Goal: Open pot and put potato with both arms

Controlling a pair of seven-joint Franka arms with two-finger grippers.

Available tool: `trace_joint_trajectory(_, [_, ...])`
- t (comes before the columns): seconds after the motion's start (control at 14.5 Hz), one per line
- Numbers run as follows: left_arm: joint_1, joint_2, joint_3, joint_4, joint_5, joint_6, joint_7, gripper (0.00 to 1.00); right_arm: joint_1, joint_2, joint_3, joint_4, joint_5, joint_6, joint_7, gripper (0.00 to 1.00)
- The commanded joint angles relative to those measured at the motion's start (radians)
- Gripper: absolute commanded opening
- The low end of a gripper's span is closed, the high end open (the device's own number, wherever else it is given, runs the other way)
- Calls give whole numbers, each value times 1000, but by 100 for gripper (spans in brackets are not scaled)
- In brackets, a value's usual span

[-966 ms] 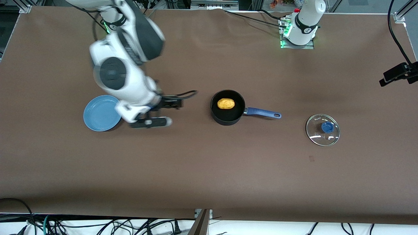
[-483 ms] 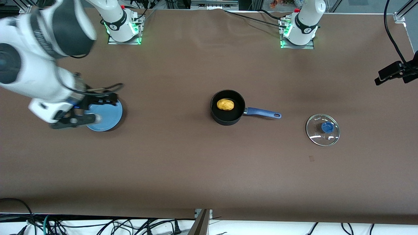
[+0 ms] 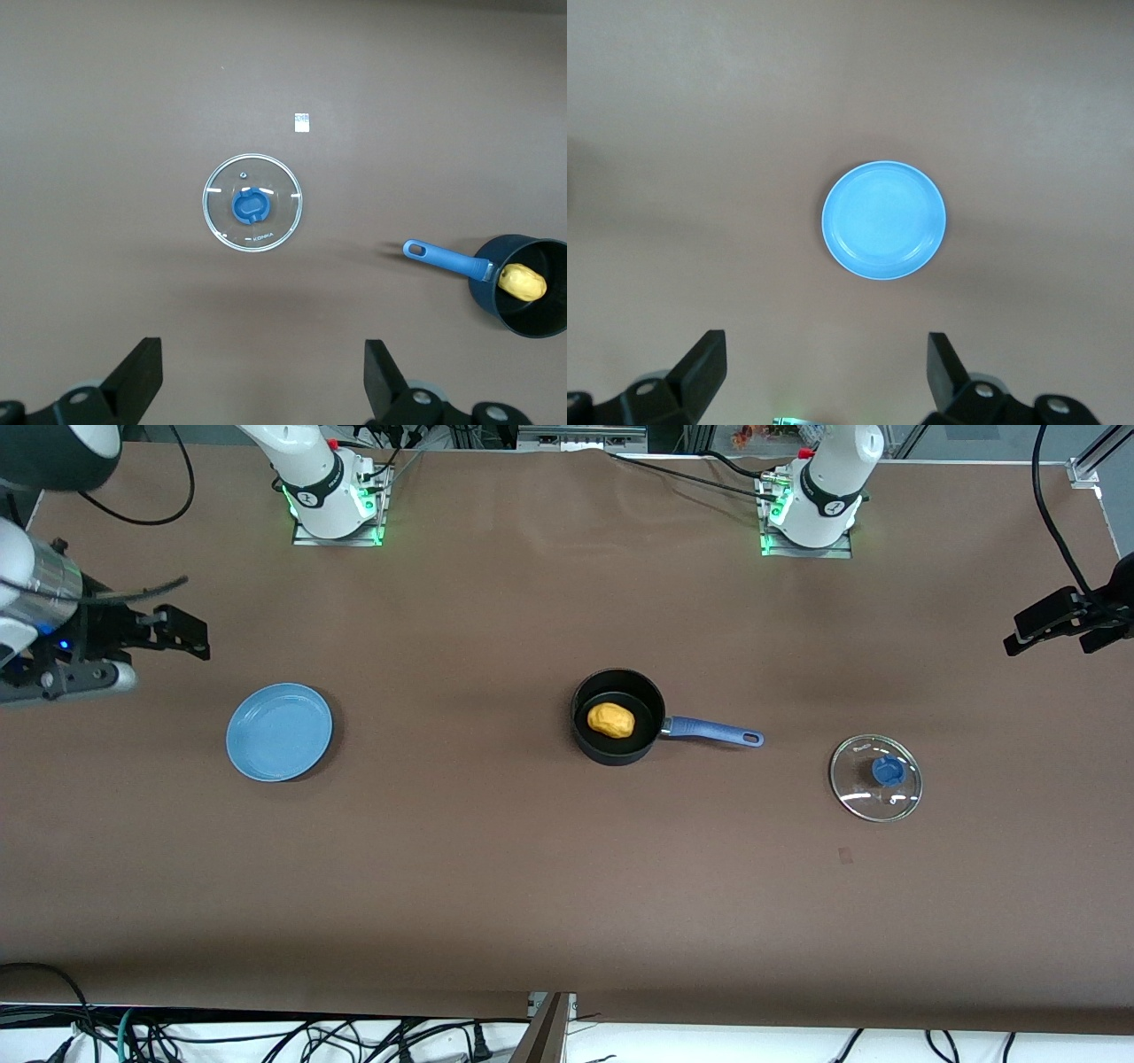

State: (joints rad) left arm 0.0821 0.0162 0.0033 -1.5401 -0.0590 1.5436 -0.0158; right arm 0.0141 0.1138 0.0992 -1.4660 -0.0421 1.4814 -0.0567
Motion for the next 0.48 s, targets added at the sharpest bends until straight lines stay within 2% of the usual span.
trace_joint_trajectory(0.0, [7,13,-2,34,-25,-25,2,100,-11,-78,-2,-54,-18,25,-6,100])
trace_joint_trajectory(0.14, [8,13,-2,34,-22,-25,2,100,-11,-89,-26,-57,-10,13,-11,100])
trace_joint_trajectory(0.41, [7,13,-8,40,-21,-16,-6,100,-13,-89,-18,-54,5,-21,107,100])
